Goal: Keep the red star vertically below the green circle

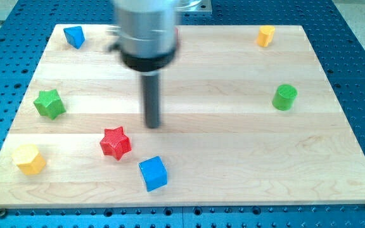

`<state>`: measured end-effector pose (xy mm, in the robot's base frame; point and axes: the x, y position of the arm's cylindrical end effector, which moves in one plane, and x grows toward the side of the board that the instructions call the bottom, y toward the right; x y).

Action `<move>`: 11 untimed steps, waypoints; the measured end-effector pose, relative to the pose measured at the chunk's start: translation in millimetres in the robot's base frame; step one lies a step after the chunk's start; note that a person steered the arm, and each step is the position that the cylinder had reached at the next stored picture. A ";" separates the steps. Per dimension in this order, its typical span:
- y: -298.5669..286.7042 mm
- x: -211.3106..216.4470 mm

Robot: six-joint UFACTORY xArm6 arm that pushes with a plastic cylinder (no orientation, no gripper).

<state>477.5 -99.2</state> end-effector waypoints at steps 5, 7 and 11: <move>162.7 10.2; 205.5 45.5; 257.9 87.2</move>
<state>564.7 158.7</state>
